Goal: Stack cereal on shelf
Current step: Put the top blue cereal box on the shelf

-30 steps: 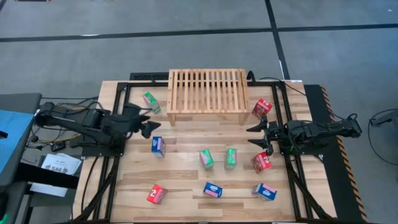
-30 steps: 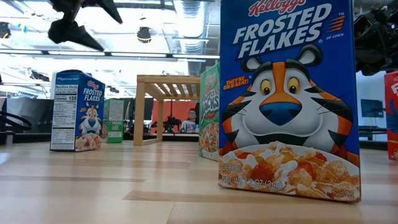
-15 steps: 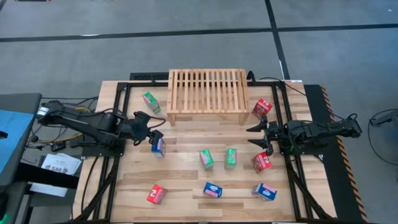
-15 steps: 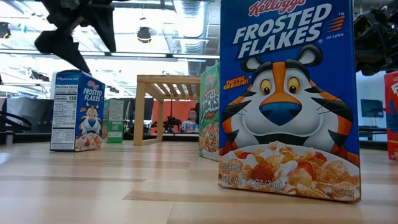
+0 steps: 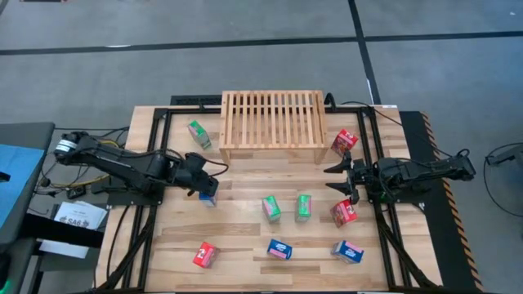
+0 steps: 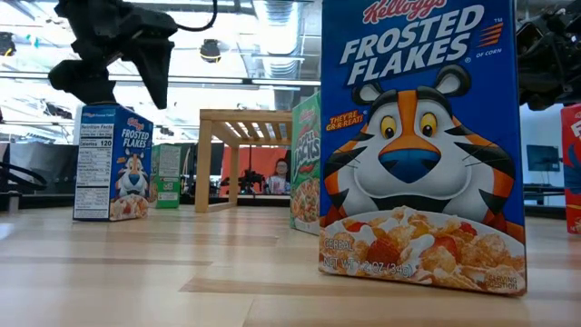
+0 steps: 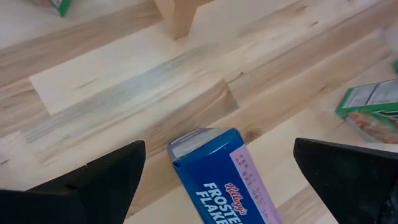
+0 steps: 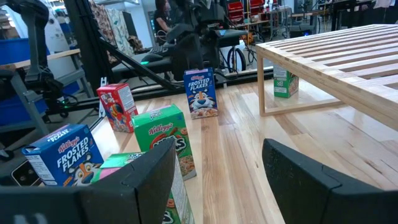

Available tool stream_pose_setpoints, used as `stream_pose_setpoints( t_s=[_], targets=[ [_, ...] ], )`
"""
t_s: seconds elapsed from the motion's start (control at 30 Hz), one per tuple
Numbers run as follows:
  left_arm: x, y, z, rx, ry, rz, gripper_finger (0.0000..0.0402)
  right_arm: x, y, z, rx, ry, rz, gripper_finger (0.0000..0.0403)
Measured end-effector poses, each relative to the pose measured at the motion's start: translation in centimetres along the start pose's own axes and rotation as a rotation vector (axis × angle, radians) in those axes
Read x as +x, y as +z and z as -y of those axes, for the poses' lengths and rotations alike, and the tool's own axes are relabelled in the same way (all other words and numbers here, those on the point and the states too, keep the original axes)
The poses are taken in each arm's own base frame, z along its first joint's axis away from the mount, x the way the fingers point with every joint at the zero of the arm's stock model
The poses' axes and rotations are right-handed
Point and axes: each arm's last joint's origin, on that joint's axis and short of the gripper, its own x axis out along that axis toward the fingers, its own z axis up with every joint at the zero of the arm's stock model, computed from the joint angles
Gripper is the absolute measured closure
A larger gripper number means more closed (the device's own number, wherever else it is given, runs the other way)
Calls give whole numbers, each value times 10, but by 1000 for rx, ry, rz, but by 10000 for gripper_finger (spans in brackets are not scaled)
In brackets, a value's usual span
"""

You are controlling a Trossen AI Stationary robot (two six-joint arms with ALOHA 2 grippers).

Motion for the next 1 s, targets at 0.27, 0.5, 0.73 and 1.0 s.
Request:
stream_pose_setpoints(
  t_s=[0.27,0.5,0.73,1.0],
  targets=[
    [15,-6,5,25,54,-48,2,0,0,0,0,0,0,137],
    [26,-10,8,43,95,-84,29,0,0,0,0,0,0,137],
    [28,-11,8,40,102,-96,90,0,0,0,0,0,1,137],
    [28,-11,8,40,102,-95,148,0,0,0,0,0,0,137]
  ],
)
